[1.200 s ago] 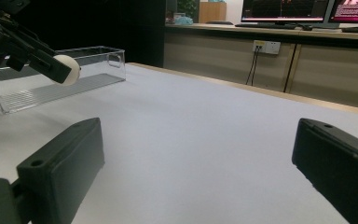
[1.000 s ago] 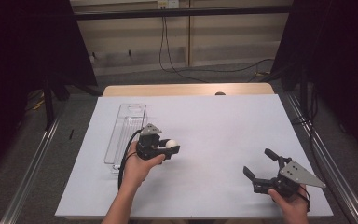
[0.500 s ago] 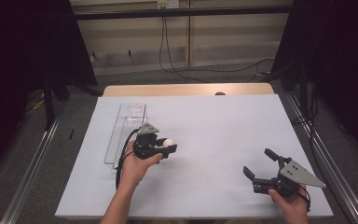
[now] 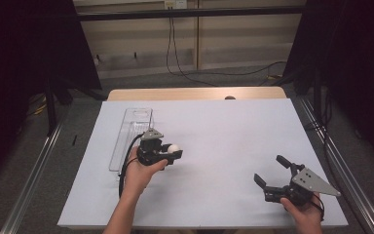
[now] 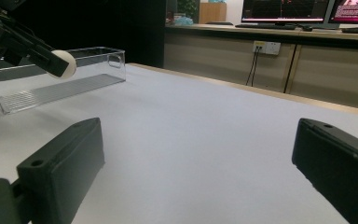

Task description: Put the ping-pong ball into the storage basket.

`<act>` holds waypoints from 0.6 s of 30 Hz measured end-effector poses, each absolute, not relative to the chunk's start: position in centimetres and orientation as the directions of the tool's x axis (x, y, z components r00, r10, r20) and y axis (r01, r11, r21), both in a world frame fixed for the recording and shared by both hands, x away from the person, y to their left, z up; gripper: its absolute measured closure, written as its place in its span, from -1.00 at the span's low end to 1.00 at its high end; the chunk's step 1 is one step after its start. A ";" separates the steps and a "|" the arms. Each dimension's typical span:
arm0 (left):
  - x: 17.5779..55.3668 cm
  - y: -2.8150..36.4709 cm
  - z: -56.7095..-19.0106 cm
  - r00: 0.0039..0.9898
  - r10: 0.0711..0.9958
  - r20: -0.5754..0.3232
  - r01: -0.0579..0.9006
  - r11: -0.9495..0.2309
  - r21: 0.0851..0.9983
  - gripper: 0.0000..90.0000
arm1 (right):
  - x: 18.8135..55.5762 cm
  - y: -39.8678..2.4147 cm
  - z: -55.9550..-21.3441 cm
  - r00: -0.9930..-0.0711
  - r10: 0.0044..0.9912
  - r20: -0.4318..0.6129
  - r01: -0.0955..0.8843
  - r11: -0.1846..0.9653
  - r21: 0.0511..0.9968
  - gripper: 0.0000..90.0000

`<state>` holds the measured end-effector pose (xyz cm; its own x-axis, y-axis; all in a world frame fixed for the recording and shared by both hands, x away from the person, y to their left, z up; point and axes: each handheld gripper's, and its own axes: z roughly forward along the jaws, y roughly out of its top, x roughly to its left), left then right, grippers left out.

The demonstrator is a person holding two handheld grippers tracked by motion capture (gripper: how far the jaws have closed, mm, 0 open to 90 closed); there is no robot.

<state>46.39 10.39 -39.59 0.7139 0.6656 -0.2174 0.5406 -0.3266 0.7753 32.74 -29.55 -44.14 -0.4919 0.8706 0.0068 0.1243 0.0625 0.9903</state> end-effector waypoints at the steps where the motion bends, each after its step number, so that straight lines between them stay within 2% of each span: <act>1: 46.4 10.5 -39.6 0.715 0.667 -0.211 0.541 -0.336 0.771 0.14 | 32.7 -29.6 -44.1 -0.493 0.870 0.007 0.126 0.063 0.990 -0.96; 18: 46.4 11.2 -39.1 0.707 0.674 -0.212 0.542 -0.325 0.775 0.14 | 32.7 -29.6 -44.1 -0.494 0.869 0.009 0.126 0.061 0.990 -0.96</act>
